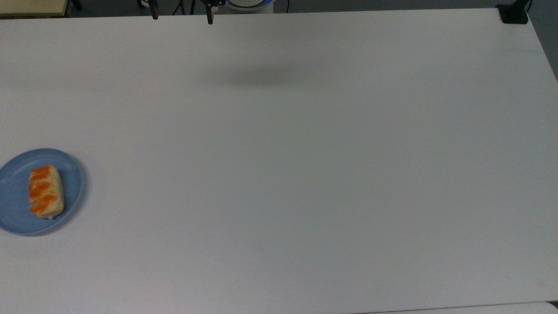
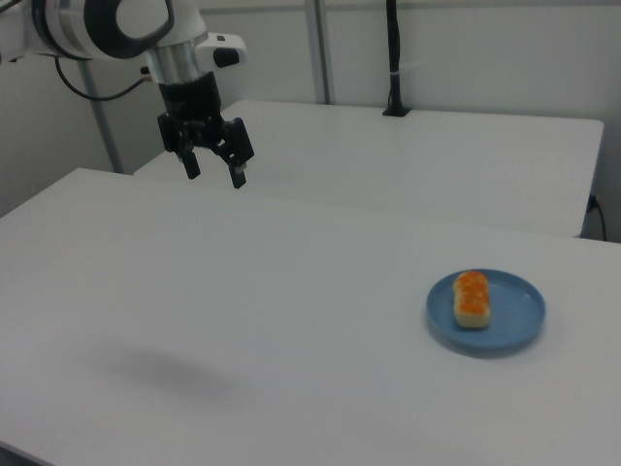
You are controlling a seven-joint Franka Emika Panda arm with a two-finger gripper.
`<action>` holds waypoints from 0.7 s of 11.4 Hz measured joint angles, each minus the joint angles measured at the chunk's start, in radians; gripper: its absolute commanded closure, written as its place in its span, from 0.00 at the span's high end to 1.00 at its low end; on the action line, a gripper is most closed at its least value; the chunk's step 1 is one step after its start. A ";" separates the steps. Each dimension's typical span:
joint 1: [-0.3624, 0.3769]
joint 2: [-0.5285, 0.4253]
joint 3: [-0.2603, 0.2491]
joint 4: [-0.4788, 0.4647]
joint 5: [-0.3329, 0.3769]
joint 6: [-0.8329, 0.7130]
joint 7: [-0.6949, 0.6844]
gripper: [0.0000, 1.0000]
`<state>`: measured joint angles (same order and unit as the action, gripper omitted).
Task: Put the bread on the table
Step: 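Move the open gripper toward the blue plate with the bread roll, then lower the gripper over the glazed bread roll on the plate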
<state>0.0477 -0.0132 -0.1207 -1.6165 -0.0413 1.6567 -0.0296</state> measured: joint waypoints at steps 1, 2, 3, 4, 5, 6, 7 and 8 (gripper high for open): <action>-0.001 0.000 0.000 0.000 0.000 0.000 0.000 1.00; -0.003 0.000 -0.001 0.000 -0.006 0.000 0.000 1.00; -0.015 0.002 -0.004 0.000 -0.023 0.000 -0.014 1.00; -0.037 0.009 -0.008 0.001 -0.038 0.000 -0.058 1.00; -0.058 0.018 -0.011 0.004 -0.050 0.002 -0.098 1.00; -0.101 0.045 -0.014 0.014 -0.060 0.010 -0.161 1.00; -0.147 0.082 -0.016 0.034 -0.061 0.023 -0.226 1.00; -0.185 0.118 -0.017 0.052 -0.061 0.053 -0.280 1.00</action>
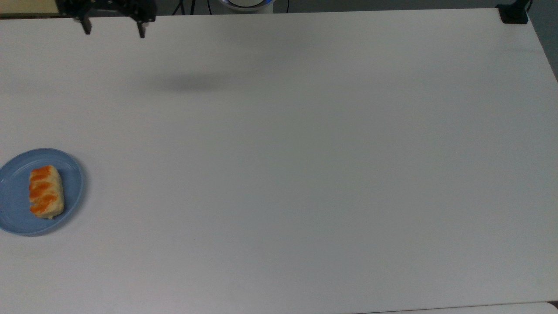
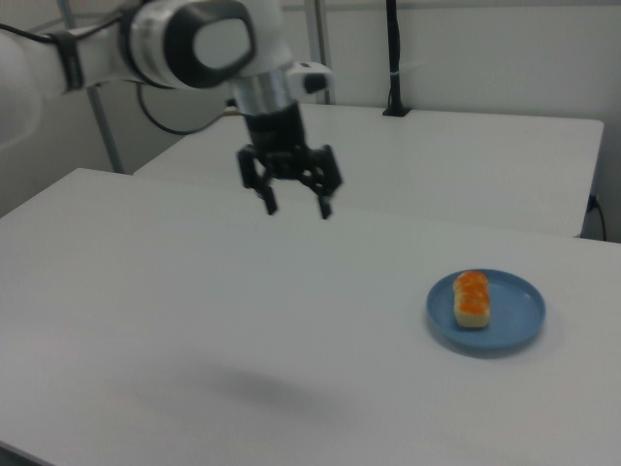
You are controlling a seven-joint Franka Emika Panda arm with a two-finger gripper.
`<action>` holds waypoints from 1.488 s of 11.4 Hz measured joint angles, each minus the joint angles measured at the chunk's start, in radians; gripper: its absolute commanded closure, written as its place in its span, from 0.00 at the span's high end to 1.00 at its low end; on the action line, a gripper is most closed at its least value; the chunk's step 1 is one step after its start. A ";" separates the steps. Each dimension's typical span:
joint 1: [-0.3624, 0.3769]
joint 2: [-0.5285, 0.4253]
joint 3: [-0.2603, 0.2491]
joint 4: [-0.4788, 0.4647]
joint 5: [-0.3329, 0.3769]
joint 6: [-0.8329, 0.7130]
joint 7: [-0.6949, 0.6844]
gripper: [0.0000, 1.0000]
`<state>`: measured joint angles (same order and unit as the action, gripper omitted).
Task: Put the bread on the table
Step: 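Lower the gripper over the glazed bread roll on the plate, then close the gripper on the bread roll and lift it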
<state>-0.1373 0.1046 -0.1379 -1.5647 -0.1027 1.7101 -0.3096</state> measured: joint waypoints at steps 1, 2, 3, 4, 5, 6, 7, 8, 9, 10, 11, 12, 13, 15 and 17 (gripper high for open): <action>-0.039 0.037 -0.001 0.016 0.000 0.052 -0.049 1.00; -0.078 0.079 -0.001 0.026 0.000 0.132 -0.101 1.00; -0.107 0.125 -0.001 0.031 0.000 0.212 -0.123 1.00; -0.127 0.173 -0.001 0.034 0.000 0.287 -0.125 1.00; -0.145 0.225 -0.001 0.036 0.000 0.370 -0.125 1.00; -0.159 0.280 0.000 0.037 0.000 0.457 -0.124 1.00; -0.168 0.315 0.000 0.038 0.002 0.518 -0.118 1.00; -0.182 0.366 0.000 0.041 0.010 0.610 -0.105 1.00; -0.192 0.403 0.001 0.045 0.016 0.670 -0.084 1.00; -0.201 0.430 0.002 0.049 0.018 0.726 -0.052 1.00; -0.208 0.447 0.002 0.052 0.019 0.773 -0.028 1.00; -0.214 0.464 0.003 0.053 0.021 0.824 0.005 1.00; -0.215 0.479 0.003 0.053 0.021 0.860 0.032 1.00; -0.215 0.542 0.004 0.056 0.021 0.983 0.102 1.00; -0.215 0.590 0.005 0.072 0.021 1.035 0.133 1.00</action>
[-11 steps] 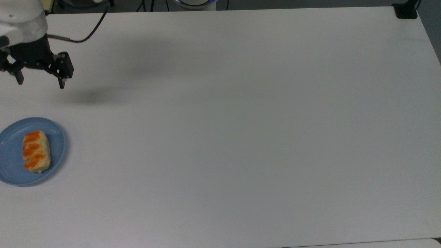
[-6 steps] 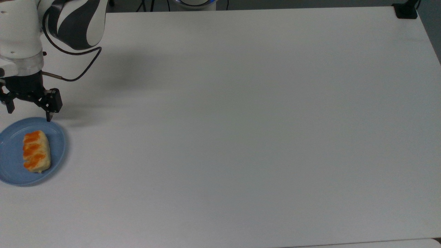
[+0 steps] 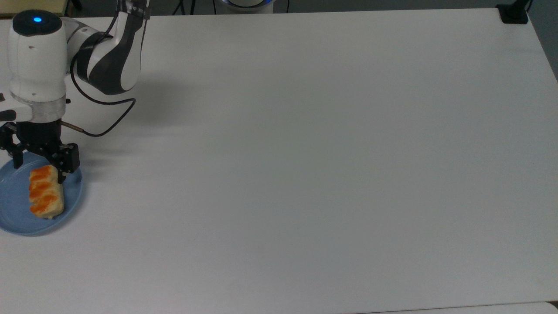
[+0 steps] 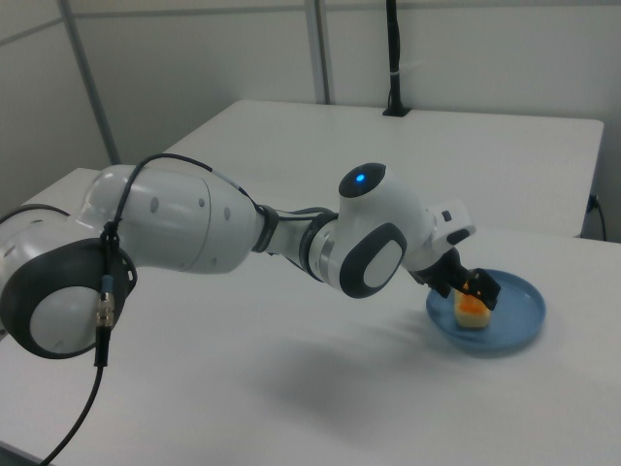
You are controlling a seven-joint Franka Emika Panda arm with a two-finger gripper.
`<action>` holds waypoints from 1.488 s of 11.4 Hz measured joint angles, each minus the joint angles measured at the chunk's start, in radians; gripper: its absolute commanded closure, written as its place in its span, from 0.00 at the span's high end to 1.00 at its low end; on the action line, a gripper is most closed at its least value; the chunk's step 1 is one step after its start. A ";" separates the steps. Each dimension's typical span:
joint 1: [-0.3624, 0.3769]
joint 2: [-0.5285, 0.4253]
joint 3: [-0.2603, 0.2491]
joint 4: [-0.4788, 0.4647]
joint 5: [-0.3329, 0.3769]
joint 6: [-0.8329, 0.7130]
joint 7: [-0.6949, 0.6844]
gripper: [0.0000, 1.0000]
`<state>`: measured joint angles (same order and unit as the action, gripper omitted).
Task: Put the bread on the table
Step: 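Close the gripper on the bread roll and lift it, then carry the bread roll off the plate and lower it onto the table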
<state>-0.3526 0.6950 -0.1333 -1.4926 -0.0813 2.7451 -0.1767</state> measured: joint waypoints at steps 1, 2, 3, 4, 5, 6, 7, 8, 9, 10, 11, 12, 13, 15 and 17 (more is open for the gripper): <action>0.000 0.017 0.001 0.014 0.000 0.002 0.013 0.86; 0.000 0.032 0.002 0.029 0.000 0.008 0.026 0.57; 0.000 0.043 0.003 0.038 0.000 0.015 0.030 0.38; 0.000 0.052 0.004 0.043 0.000 0.022 0.031 0.35; 0.001 0.055 0.004 0.046 0.000 0.027 0.031 0.34; 0.001 0.055 0.004 0.049 0.000 0.028 0.031 0.34; 0.001 0.055 0.004 0.052 0.000 0.028 0.032 0.34; 0.001 0.052 0.004 0.059 0.000 0.028 0.032 0.34; 0.001 0.042 0.006 0.071 0.000 0.027 0.033 0.35; 0.000 0.015 0.023 0.077 0.000 -0.006 0.033 0.35; 0.002 -0.023 0.054 0.080 0.000 -0.077 0.037 0.35; 0.007 -0.051 0.078 0.081 0.000 -0.138 0.046 0.35; 0.024 -0.085 0.099 0.081 -0.001 -0.218 0.065 0.36; 0.099 -0.150 0.114 0.072 -0.032 -0.386 0.146 0.37; 0.172 -0.187 0.133 0.043 -0.055 -0.519 0.211 0.37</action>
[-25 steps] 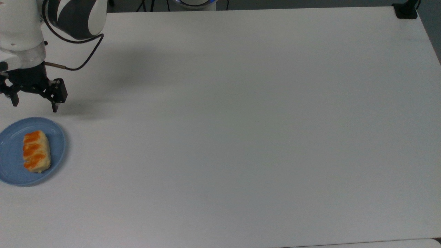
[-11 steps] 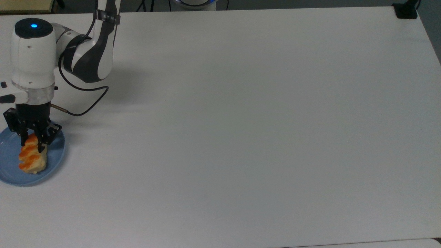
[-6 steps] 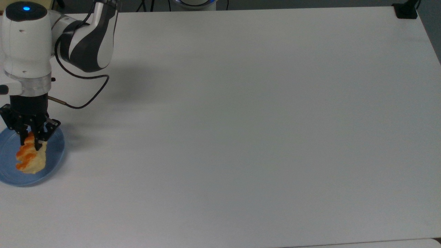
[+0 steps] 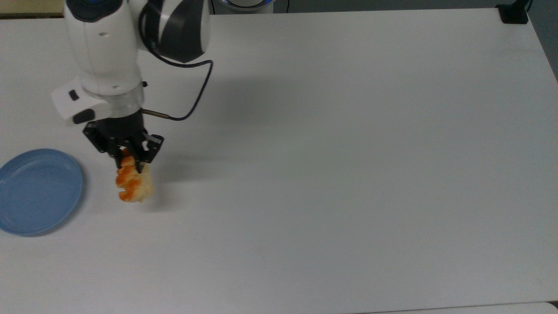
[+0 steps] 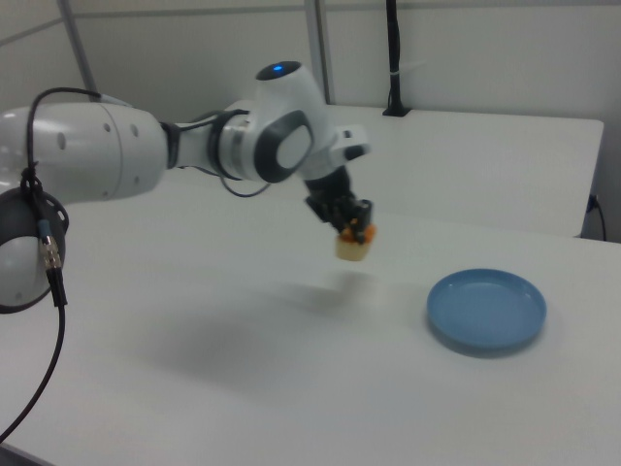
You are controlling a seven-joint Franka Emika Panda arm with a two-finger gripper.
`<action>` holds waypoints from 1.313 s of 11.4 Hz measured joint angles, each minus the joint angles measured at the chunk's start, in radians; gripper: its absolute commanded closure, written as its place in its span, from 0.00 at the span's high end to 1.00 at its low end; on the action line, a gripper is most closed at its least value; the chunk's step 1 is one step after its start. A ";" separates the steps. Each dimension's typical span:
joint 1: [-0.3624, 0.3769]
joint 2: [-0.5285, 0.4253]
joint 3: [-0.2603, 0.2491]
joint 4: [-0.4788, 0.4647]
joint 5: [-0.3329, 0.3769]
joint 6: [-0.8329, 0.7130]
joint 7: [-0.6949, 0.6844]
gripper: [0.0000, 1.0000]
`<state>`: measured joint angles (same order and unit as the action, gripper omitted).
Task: Put the bread on the table
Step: 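Carry the bread roll off the plate and lower it onto the table, then open the gripper, release the bread roll, and raise away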
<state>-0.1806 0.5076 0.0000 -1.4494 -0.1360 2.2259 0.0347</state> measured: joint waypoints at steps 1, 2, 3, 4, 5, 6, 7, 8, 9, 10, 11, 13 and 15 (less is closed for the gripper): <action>0.031 -0.007 0.017 -0.022 -0.020 -0.023 0.051 0.37; 0.052 -0.008 0.025 -0.042 -0.051 -0.025 0.093 0.37; 0.078 -0.007 0.029 -0.067 -0.088 -0.025 0.149 0.37; 0.105 -0.004 0.031 -0.093 -0.121 -0.025 0.206 0.37; 0.122 0.002 0.035 -0.110 -0.136 -0.025 0.247 0.37; 0.130 0.008 0.041 -0.114 -0.141 -0.025 0.273 0.53; 0.134 0.012 0.044 -0.115 -0.142 -0.025 0.286 0.84; 0.133 0.013 0.045 -0.117 -0.142 -0.025 0.289 1.00; 0.132 0.013 0.045 -0.117 -0.142 -0.025 0.290 1.00; 0.131 0.013 0.045 -0.117 -0.142 -0.025 0.297 1.00; 0.130 0.013 0.045 -0.117 -0.142 -0.025 0.305 1.00; 0.130 0.013 0.045 -0.118 -0.142 -0.025 0.306 1.00; 0.127 0.007 0.045 -0.114 -0.142 -0.046 0.310 1.00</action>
<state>-0.0534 0.5147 0.0448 -1.5632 -0.2781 2.1803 0.3445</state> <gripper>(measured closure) 0.000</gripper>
